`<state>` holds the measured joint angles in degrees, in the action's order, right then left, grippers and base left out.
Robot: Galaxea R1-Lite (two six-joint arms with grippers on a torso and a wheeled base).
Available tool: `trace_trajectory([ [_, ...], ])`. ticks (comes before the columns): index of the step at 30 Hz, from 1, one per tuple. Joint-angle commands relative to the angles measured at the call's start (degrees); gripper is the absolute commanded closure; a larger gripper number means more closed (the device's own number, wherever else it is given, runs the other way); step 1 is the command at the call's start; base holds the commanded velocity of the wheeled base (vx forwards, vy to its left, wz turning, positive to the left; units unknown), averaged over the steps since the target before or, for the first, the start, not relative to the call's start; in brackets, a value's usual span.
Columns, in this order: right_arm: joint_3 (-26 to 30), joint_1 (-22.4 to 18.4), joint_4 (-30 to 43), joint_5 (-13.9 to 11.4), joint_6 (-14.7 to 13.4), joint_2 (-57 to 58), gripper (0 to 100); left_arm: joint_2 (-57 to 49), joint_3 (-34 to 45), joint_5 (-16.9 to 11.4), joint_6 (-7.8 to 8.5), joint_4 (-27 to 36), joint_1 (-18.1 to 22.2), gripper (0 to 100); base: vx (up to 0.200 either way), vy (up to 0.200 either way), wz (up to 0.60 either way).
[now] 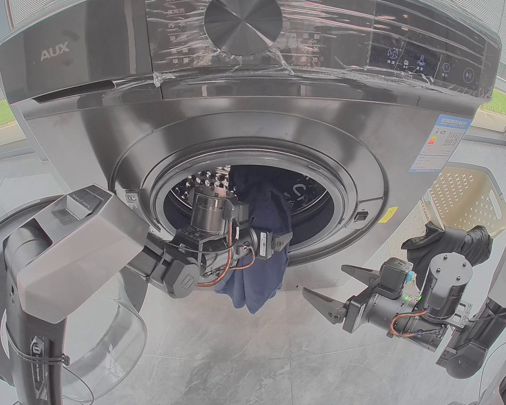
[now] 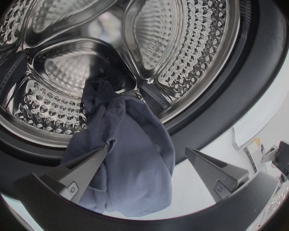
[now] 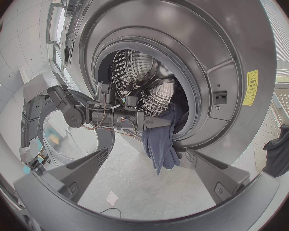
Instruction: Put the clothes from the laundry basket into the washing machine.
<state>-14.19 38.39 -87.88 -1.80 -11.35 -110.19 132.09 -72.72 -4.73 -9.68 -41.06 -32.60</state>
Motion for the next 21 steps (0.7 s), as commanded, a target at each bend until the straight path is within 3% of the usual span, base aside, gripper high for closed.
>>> trace_trajectory([
  [1, -0.14, 0.02, -0.01, -0.04, 0.01, -0.02, 0, 0.63, 0.56, -0.28, 0.10, -0.16, -0.54, 0, 0.000, 0.000, 0.00],
  [15, -0.14, 0.72, -0.01, 0.05, 0.01, -0.11, 0, 6.78, -5.59, 0.34, 0.71, -2.45, -0.01, 0, 0.000, 0.000, 0.00],
  [16, -0.14, 0.72, -0.01, 0.05, 0.01, -0.11, 0, 7.31, -6.30, 0.34, 0.80, -2.45, 0.17, 100, 0.000, 0.000, 0.00],
  [21, -0.22, 0.72, -0.01, 0.05, 0.01, -0.02, 0, 7.84, -6.91, 0.34, 0.80, -2.62, 0.25, 100, 0.000, 0.000, 0.00],
])
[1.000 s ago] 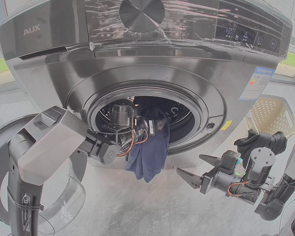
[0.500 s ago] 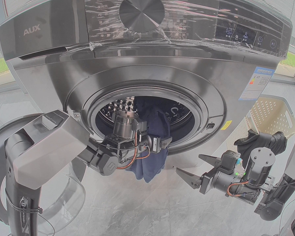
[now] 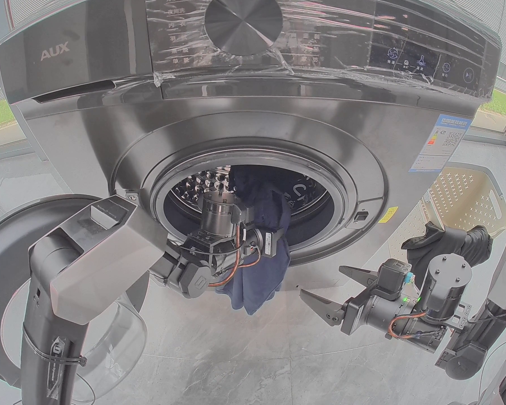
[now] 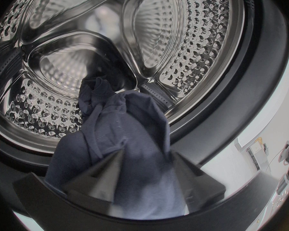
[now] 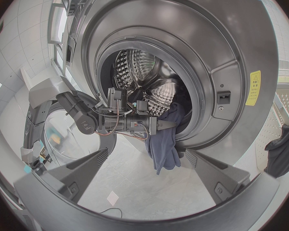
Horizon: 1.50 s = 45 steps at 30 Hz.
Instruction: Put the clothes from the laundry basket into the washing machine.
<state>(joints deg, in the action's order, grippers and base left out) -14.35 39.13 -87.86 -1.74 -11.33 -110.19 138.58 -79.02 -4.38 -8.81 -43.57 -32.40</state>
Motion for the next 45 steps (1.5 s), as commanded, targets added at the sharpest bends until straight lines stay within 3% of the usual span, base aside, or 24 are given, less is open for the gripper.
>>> trace_trajectory([
  [1, -0.07, -0.02, -0.03, -0.01, -0.01, -0.02, 0, 1.34, -0.61, -0.02, -0.15, -0.38, 0.06, 100, 0.000, 0.000, 0.00],
  [8, -0.15, 0.07, -0.03, -0.01, -0.01, -0.11, 0, 1.52, -4.74, 0.60, -0.77, -2.57, 0.23, 100, 0.000, 0.000, 0.00],
  [15, -0.24, 0.33, -0.03, -0.01, -0.01, -0.11, 0, 5.21, -18.10, 7.72, -2.70, -4.68, 3.66, 100, 0.000, 0.000, 0.00],
  [21, -0.24, 0.33, -0.03, -0.01, -0.10, -0.11, 0, 6.00, -21.97, 9.39, -4.02, -5.03, 3.93, 100, 0.000, 0.000, 0.00],
  [22, -0.24, 0.33, -0.03, -0.01, -0.10, -0.11, 0, 5.82, -21.62, 9.39, -4.02, -5.03, 3.93, 0, 0.000, 0.000, 0.00],
  [26, -0.24, 0.33, -0.03, -0.01, -0.10, -0.11, 0, 4.15, -17.92, 9.12, -4.19, -4.16, 3.66, 0, 0.000, 0.000, 0.00],
  [30, -0.24, 0.33, -0.03, -0.01, -0.10, -0.11, 0, -1.12, -8.26, 5.69, -4.11, -1.17, 2.70, 0, 0.000, 0.000, 0.00],
  [33, -0.24, 0.33, -0.03, -0.01, -0.10, -0.11, 0, -2.26, -2.28, 3.85, -2.96, 0.50, 1.64, 0, 0.000, 0.000, 0.00],
  [37, -0.24, 0.33, -0.03, -0.01, -0.10, -0.11, 0, -1.74, 0.53, 3.67, -0.68, 0.41, 1.47, 0, 0.000, 0.000, 0.00],
  [42, -0.24, 0.33, -0.03, -0.01, -0.10, -0.11, 0, -0.15, 0.97, 3.50, -0.33, 0.24, 1.47, 0, 0.000, 0.000, 0.00],
  [43, -0.24, 0.33, -0.03, -0.01, -0.10, -0.11, 0, 0.28, 0.80, 3.59, -0.15, 0.15, 1.55, 100, 0.000, 0.000, 0.00],
  [45, -0.24, 0.33, -0.03, -0.01, -0.10, -0.11, 0, 0.72, 0.45, 3.50, 0.46, 0.06, 1.64, 100, 0.000, 0.000, 0.00],
])
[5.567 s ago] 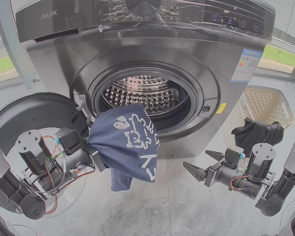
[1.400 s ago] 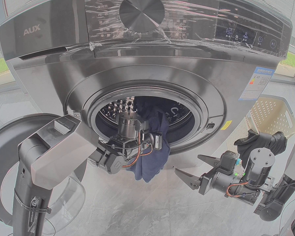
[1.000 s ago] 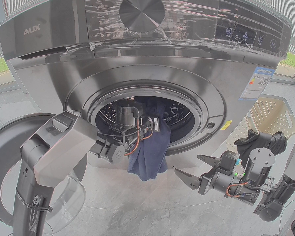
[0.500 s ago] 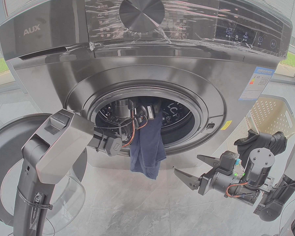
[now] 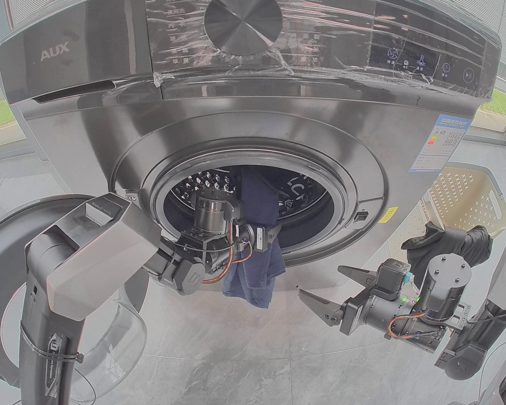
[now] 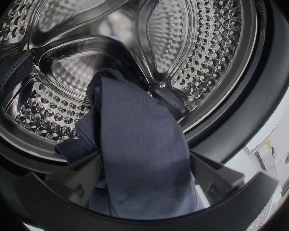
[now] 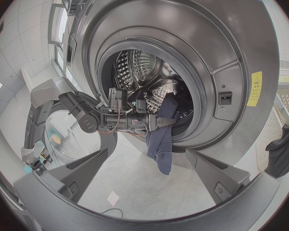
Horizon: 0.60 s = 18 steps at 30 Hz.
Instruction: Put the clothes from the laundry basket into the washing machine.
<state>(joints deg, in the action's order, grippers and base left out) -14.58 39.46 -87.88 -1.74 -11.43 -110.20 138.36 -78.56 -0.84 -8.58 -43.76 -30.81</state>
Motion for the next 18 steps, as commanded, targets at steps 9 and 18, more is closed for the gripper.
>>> trace_trajectory([
  [9, -0.01, 0.00, -0.36, -0.01, 0.01, -0.19, 0, 3.23, -11.00, 0.93, -1.17, 0.17, 0.57, 100, 0.000, 0.000, 0.00],
  [18, -0.10, 0.00, -0.36, -0.10, 0.01, -0.54, 0, 11.40, -34.03, 7.43, -7.33, -1.59, 3.56, 100, 0.000, 0.000, 0.00],
])
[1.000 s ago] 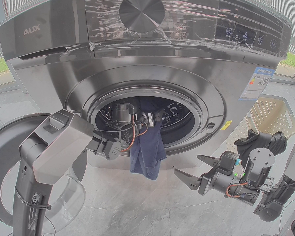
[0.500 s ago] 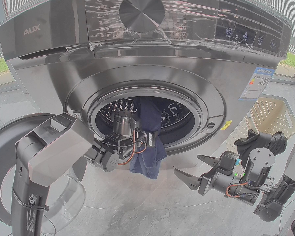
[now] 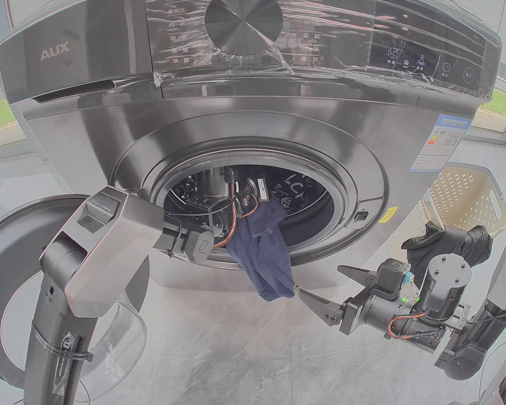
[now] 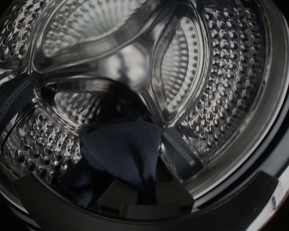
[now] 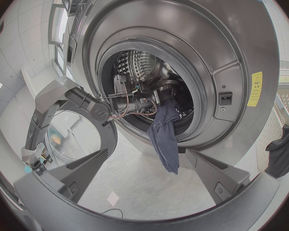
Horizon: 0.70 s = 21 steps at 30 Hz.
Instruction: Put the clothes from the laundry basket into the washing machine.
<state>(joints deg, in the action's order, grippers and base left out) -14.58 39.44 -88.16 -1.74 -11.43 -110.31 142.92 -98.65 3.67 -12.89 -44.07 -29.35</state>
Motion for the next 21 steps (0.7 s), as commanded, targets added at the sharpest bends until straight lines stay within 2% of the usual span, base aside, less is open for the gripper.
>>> trace_trajectory([
  [1, -0.10, 0.03, -0.08, -0.10, 0.01, -0.61, 0, 8.16, -15.95, 3.45, -3.11, -1.72, 2.28, 100, 0.000, 0.000, 0.00],
  [8, -0.01, 0.11, -0.08, -0.10, 0.01, -0.69, 0, 8.60, -15.95, 4.15, -3.46, -4.62, 2.90, 100, 0.000, 0.000, 0.00],
  [12, -0.01, 0.11, -0.08, -0.01, 0.01, -0.69, 0, 8.51, -15.95, 5.12, -3.37, -4.18, 2.37, 100, 0.000, 0.000, 0.00],
  [13, -0.01, 0.11, -0.08, -0.10, 0.01, -0.69, 0, 8.34, -15.61, 5.21, -3.37, -4.18, 2.37, 0, 0.000, 0.000, 0.00],
  [16, -0.01, 0.11, -0.08, -0.10, 0.01, -0.87, 0, 3.42, -8.58, 5.12, -3.55, -2.95, 0.79, 0, 0.000, 0.000, 0.00],
  [19, -0.01, 0.11, -0.08, -0.10, -0.17, -1.04, 0, -2.65, -1.02, 3.71, -4.43, 1.62, -0.44, 0, 0.000, 0.000, 0.00],
  [21, -0.01, 0.11, -0.08, -0.01, -0.34, -1.04, 0, -6.78, 4.87, 0.90, -4.25, 6.10, -1.41, 0, 0.000, 0.000, 0.00],
])
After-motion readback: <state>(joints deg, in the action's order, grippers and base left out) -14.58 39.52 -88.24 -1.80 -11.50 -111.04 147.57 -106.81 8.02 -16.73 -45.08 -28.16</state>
